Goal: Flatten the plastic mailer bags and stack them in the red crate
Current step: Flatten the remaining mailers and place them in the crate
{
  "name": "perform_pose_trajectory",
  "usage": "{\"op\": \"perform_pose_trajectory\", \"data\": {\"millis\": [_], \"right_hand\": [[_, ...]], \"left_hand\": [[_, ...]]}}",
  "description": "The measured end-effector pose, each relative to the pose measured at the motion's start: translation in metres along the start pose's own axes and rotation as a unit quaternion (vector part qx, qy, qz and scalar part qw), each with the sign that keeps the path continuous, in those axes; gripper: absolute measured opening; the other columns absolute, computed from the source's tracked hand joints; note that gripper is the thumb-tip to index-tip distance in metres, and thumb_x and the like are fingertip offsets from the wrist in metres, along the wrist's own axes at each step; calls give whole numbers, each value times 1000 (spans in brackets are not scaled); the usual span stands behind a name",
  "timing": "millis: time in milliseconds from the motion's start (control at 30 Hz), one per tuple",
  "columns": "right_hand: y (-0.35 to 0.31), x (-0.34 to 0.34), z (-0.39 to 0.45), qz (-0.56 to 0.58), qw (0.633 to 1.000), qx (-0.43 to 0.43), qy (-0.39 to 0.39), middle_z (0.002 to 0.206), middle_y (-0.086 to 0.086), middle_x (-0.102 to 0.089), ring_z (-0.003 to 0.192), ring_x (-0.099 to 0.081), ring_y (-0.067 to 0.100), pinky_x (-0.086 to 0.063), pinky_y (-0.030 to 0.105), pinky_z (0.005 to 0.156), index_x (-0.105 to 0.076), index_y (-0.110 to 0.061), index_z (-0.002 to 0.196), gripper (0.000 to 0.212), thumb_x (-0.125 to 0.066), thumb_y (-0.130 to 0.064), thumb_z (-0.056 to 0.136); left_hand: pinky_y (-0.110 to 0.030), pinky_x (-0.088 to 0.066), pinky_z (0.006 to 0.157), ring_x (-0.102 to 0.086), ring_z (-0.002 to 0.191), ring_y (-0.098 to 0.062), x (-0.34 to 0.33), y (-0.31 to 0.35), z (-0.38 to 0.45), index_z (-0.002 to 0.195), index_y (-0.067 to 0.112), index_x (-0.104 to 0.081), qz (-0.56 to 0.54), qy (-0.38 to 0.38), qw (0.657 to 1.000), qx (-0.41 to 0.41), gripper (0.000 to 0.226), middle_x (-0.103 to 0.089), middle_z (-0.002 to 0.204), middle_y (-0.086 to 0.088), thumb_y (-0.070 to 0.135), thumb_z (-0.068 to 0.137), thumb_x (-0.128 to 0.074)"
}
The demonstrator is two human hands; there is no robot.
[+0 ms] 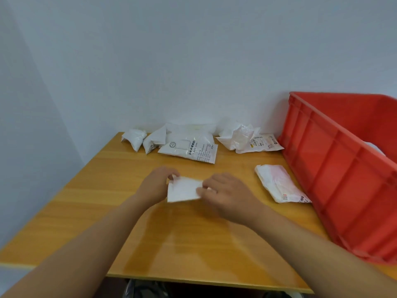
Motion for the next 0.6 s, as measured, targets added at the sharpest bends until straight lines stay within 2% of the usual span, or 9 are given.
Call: {"op": "perform_pose_trajectory", "data": {"millis": [100, 167, 233, 300, 333, 400, 467, 533, 600], "right_hand": [[-24, -18, -16, 14, 996, 32, -76, 77, 1, -59, 70, -55, 22, -40, 35, 60, -66, -17, 82, 8, -59, -18, 85], [-32, -25, -22, 50, 987, 27, -148, 85, -1, -61, 80, -56, 20, -42, 32, 67, -69, -20, 94, 22, -57, -38, 89], [-31, -23, -21, 123, 976, -32, -175, 100, -1, -65, 95, -57, 19, -45, 33, 80, -66, -18, 119, 50, -51, -56, 91], [-19, -17, -13, 194, 956, -148, -162, 119, 2, -63, 113, -53, 20, -44, 37, 97, -54, -14, 138, 68, -45, -62, 90], [-11, -16, -8, 209, 940, -203, -176, 133, 4, -56, 126, -47, 21, -39, 40, 106, -45, -14, 145, 78, -42, -66, 89], [0, -21, -4, 216, 904, -255, -266, 161, 2, -24, 149, -16, 18, -20, 41, 121, -17, -14, 158, 100, -40, -78, 84], [1, -32, -7, 217, 867, -255, -368, 166, -2, 8, 152, 13, 13, 0, 36, 124, 6, -14, 159, 119, -40, -87, 76], [0, -45, -15, 210, 846, -247, -423, 164, 0, 20, 150, 22, 13, 8, 34, 123, 14, -13, 157, 129, -36, -92, 68], [-2, -55, -23, 215, 833, -254, -443, 164, 2, 22, 149, 23, 13, 9, 34, 123, 14, -11, 157, 139, -27, -98, 56]], "left_hand": [[-36, -45, 96, -53, 115, -19, -15, -10, -9, 125, 28, -64, 34, -99, 994, 6, 39, -57, 121, 1, 7, 97, -46], [-35, -44, 101, -52, 118, -20, -18, -12, -13, 125, 26, -65, 20, -112, 993, 11, 41, -56, 126, -1, 7, 99, -40], [-32, -41, 103, -51, 121, -19, -17, -10, -15, 128, 23, -63, -4, -99, 995, 21, 38, -53, 131, -2, 10, 102, -38], [-27, -36, 103, -47, 126, -18, -14, 0, -14, 132, 18, -59, -37, -61, 997, 29, 36, -49, 137, -2, 13, 103, -37], [-27, -34, 104, -45, 129, -17, -12, 8, -13, 134, 17, -56, -61, -41, 997, 33, 37, -47, 140, -2, 14, 104, -36], [-28, -28, 112, -37, 138, -15, -15, 24, -14, 142, 14, -49, -100, -31, 994, 26, 39, -41, 150, -1, 16, 105, -35], [-29, -18, 118, -24, 146, -11, -26, 36, -17, 150, 14, -38, -98, -64, 993, 8, 44, -30, 159, 1, 24, 107, -33], [-26, -9, 120, -12, 150, -9, -40, 40, -21, 155, 14, -26, -53, -108, 993, -10, 51, -19, 164, 2, 33, 108, -28], [-25, -1, 120, -4, 151, -10, -52, 39, -25, 157, 12, -17, -1, -137, 990, -22, 58, -11, 165, -1, 41, 107, -25]]}}
Point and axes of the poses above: each hand's wrist, its own z-axis towards the middle knuckle, its own x-axis out of the back of the hand, y = z × x, the point moved 3 cm from there along z, towards the middle knuckle
